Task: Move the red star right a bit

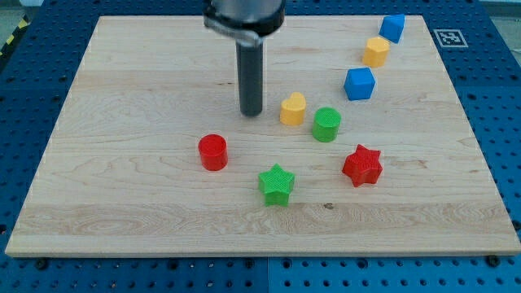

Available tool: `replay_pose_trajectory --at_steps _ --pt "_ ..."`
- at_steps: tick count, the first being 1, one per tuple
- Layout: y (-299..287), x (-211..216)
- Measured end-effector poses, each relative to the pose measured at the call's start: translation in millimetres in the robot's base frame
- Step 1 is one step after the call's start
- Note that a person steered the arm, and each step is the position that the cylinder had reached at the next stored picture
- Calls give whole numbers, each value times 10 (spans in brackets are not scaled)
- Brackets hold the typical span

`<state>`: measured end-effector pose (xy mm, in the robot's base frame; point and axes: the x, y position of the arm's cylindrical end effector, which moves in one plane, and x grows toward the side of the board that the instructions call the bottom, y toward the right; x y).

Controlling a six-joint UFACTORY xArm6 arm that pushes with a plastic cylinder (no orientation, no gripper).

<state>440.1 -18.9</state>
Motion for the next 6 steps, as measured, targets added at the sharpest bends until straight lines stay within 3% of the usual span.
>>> replay_pose_trajectory --at_steps 1,3,6 --pt "0 261" --pt "70 274" --pt "1461 510"
